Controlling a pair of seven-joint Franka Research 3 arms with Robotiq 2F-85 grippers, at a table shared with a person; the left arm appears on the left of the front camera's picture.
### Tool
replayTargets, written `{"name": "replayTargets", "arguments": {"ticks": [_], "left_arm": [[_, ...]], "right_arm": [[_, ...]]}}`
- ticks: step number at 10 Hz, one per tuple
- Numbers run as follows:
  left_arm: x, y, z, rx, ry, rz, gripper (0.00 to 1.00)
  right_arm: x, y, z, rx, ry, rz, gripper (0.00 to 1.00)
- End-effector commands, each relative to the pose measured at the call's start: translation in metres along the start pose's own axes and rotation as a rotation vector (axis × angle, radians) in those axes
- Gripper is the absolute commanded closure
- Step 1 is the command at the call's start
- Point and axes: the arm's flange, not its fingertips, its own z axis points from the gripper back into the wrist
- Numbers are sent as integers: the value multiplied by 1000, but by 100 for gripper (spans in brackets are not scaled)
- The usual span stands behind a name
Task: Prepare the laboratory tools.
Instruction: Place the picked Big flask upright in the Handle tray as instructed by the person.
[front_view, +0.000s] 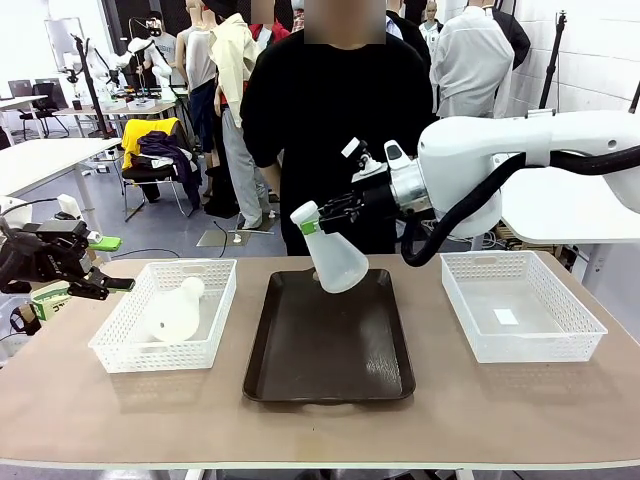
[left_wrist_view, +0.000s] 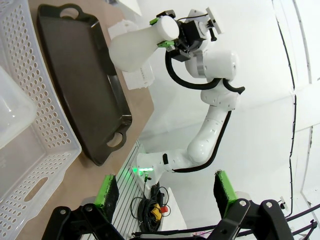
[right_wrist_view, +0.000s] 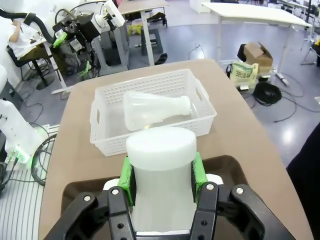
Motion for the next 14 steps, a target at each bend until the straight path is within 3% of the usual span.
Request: {"name": "replayTargets", "arguments": {"ticks": [1,6,14], "left_arm": [[-1,-1,1,11,5,-4,0],[-1,-1,1,11,5,-4,0],[-1,-1,1,11,5,-4,0]], "right_arm": [[-6,-5,-15,35,-8,1,100],[-25,-55,-50,129,-192,74,100],[-54,-81,-88,171,-116,12,100]]}}
